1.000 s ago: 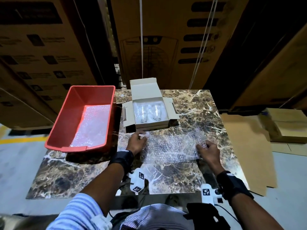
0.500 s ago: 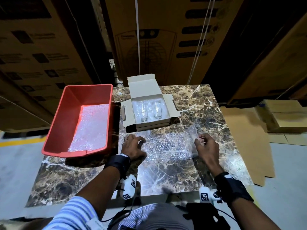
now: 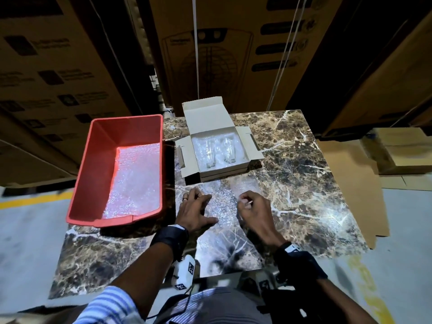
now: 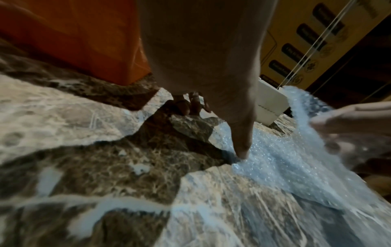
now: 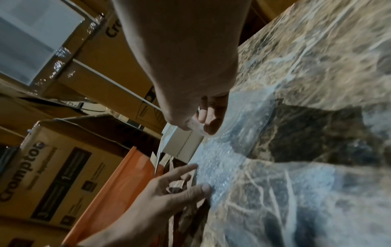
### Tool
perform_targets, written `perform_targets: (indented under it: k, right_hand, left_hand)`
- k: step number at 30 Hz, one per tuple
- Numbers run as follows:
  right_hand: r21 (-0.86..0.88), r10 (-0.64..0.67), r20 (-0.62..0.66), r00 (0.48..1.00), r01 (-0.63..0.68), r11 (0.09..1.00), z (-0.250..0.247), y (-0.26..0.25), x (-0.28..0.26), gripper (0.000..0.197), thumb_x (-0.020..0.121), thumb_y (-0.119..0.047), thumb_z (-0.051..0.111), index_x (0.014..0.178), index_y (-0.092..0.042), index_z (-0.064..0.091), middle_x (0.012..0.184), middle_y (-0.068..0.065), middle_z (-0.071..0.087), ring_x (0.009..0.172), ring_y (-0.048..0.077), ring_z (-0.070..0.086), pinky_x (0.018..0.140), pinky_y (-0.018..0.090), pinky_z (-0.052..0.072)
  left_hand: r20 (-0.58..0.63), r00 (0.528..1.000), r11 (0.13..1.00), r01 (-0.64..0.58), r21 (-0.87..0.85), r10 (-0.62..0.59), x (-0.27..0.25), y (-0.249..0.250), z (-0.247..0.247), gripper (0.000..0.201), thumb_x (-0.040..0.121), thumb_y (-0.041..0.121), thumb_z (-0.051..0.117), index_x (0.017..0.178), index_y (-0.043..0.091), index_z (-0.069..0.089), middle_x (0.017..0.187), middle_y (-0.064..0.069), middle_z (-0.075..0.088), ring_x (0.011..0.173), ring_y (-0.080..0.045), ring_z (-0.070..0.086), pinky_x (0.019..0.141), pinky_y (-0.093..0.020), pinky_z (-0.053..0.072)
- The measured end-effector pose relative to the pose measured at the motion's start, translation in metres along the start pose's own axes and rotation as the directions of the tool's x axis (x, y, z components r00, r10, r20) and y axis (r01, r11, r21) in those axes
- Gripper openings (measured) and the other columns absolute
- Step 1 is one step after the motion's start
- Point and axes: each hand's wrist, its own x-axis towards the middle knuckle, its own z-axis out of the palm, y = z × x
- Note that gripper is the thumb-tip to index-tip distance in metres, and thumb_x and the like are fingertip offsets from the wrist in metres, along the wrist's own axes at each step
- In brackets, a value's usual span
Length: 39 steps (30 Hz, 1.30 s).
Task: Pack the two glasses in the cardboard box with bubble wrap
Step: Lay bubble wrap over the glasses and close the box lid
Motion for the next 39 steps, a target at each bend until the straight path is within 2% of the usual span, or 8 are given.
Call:
perform_targets:
  k: [11, 16, 21, 26, 31, 34, 36, 39]
  right_hand:
    - [-0.239, -0.056, 0.09, 0.994, 0.076, 0.968, 0.062, -0.001, 0.012, 0.015, 0.09, -0.029, 0.065, 0.104, -0.026, 0.069, 0.091, -0.006, 0.067, 0.08, 0.014, 0.066, 0.072, 0.035, 0.058]
    - [-0.285, -0.018, 0.08, 0.997, 0.04, 0.958, 0.072, -0.005, 0.005, 0.042, 0.093, -0.06, 0.06, 0.113, -0.026, 0.072, 0.103, -0.005, 0.068, 0.091, 0.015, 0.065, 0.078, 0.032, 0.054]
    - [-0.19, -0.027, 0.107, 0.994, 0.047, 0.981, 0.071, 0.01, 0.012, 0.02, 0.097, -0.031, 0.058, 0.109, -0.027, 0.074, 0.105, -0.004, 0.073, 0.086, 0.014, 0.066, 0.08, 0.03, 0.054]
    - [0.051, 0.059, 0.118, 0.991, -0.065, 0.997, 0.069, 0.018, 0.016, 0.021, 0.092, -0.011, 0.06, 0.1, -0.024, 0.074, 0.085, -0.008, 0.072, 0.069, 0.009, 0.062, 0.068, 0.024, 0.051]
    - [0.329, 0.203, 0.181, 0.962, -0.254, 0.91, 0.057, 0.013, 0.02, 0.021, 0.097, -0.003, 0.051, 0.106, -0.015, 0.065, 0.089, 0.016, 0.07, 0.063, 0.017, 0.062, 0.061, 0.037, 0.053]
    - [-0.054, 0.055, 0.029, 0.998, -0.053, 0.997, 0.054, 0.016, 0.028, 0.015, 0.092, -0.013, 0.06, 0.105, -0.019, 0.065, 0.088, 0.004, 0.063, 0.068, 0.012, 0.059, 0.068, 0.034, 0.051]
    - [-0.447, -0.103, 0.017, 0.995, 0.1, 0.889, 0.055, 0.022, 0.031, 0.028, 0.091, -0.029, 0.064, 0.118, -0.021, 0.061, 0.11, 0.003, 0.056, 0.097, 0.017, 0.052, 0.086, 0.036, 0.048]
    - [-0.668, -0.187, 0.075, 0.98, 0.189, 0.72, 0.058, 0.034, 0.025, 0.053, 0.097, -0.04, 0.046, 0.147, -0.022, 0.044, 0.147, 0.011, 0.041, 0.131, 0.03, 0.04, 0.108, 0.05, 0.038]
  left_hand:
    - [0.017, 0.999, 0.998, -0.044, -0.035, 0.045, -0.004, -0.003, -0.002, 0.106, 0.063, 0.051, 0.083, 0.154, 0.026, 0.036, 0.137, -0.002, 0.032, 0.123, -0.03, 0.036, 0.102, -0.041, 0.042]
    - [0.007, 0.998, 0.987, -0.063, -0.146, 0.065, -0.007, -0.006, -0.005, 0.117, 0.056, 0.056, 0.073, 0.159, 0.023, 0.027, 0.148, -0.006, 0.034, 0.133, -0.032, 0.037, 0.109, -0.042, 0.038]
    - [-0.136, 0.987, 0.962, -0.118, -0.244, 0.086, -0.012, -0.003, -0.013, 0.087, 0.066, 0.021, 0.067, 0.148, 0.028, 0.039, 0.131, 0.004, 0.036, 0.123, -0.021, 0.041, 0.105, -0.031, 0.04]
    - [-0.104, 0.959, 0.964, -0.264, 0.024, 0.265, -0.007, 0.003, -0.01, 0.06, 0.085, 0.038, 0.057, 0.144, 0.026, 0.049, 0.141, 0.004, 0.042, 0.127, -0.026, 0.04, 0.103, -0.043, 0.037]
    - [0.065, 0.967, 0.937, -0.255, 0.24, 0.247, -0.007, 0.002, 0.002, 0.068, 0.095, 0.049, 0.054, 0.155, 0.025, 0.033, 0.163, 0.002, 0.023, 0.138, -0.029, 0.028, 0.106, -0.046, 0.029]
    - [0.095, 0.973, 0.932, -0.227, 0.282, 0.209, -0.005, 0.002, 0.006, 0.072, 0.095, 0.053, 0.05, 0.157, 0.025, 0.027, 0.166, 0.003, 0.016, 0.141, -0.03, 0.025, 0.108, -0.047, 0.026]
    - [0.106, 0.976, 0.925, -0.213, 0.316, 0.188, -0.005, 0.003, 0.008, 0.075, 0.095, 0.054, 0.05, 0.158, 0.025, 0.024, 0.167, 0.003, 0.014, 0.143, -0.03, 0.023, 0.11, -0.048, 0.026]
    - [0.125, 0.974, 0.9, -0.223, 0.374, 0.19, -0.006, 0.002, 0.012, 0.081, 0.095, 0.057, 0.044, 0.162, 0.022, 0.016, 0.169, 0.001, 0.01, 0.145, -0.031, 0.022, 0.111, -0.049, 0.026]
